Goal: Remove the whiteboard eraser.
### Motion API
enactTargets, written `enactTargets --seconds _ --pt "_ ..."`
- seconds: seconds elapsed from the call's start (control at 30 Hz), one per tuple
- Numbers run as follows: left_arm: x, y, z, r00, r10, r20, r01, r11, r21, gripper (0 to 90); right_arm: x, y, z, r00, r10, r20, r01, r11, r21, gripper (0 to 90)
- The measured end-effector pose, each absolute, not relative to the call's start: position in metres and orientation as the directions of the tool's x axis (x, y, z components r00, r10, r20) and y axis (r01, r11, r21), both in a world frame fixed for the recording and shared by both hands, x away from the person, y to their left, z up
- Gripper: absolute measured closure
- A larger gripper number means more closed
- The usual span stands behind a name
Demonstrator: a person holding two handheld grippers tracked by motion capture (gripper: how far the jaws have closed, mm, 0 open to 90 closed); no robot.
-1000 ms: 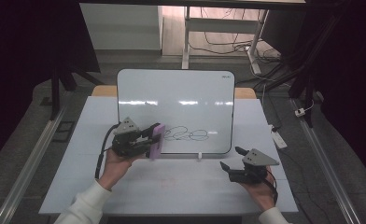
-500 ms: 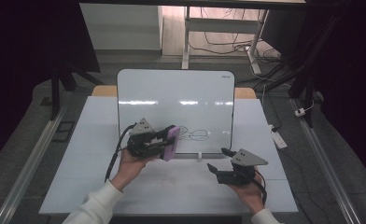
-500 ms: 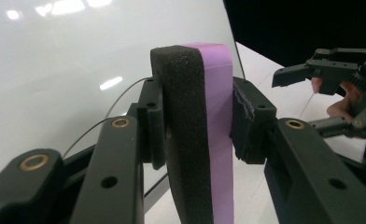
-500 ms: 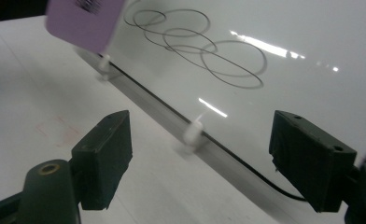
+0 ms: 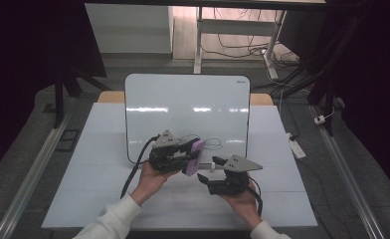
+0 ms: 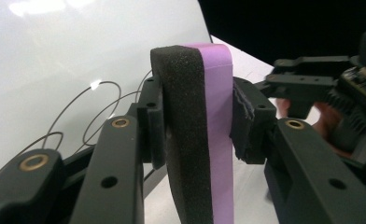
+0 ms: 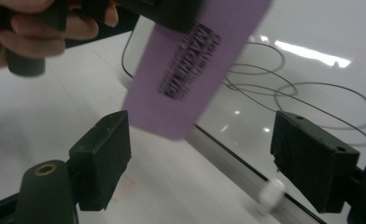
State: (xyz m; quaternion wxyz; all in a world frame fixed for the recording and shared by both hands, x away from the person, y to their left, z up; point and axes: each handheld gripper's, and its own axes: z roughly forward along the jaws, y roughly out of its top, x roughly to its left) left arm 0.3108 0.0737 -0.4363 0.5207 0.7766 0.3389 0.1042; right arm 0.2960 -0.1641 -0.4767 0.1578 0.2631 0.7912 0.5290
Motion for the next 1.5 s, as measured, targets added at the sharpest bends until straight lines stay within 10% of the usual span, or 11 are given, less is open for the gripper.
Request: enactTargets --seconds 0.93,1.5 --pt "0.306 0.066 -0.441 0.754 0.633 -0.175 0.402 -0.234 0.885 59.4 0.303 -0.145 -0.474 -0.764 0.639 0.089 0.309 0.242 0.920 37.0" --pt "0.288 0.112 -0.432 0.730 0.666 -0.156 0.420 -0.257 0.871 25.6 0.306 -0.164 -0.464 -0.755 0.655 -0.028 0.231 0.306 0.924 39.2"
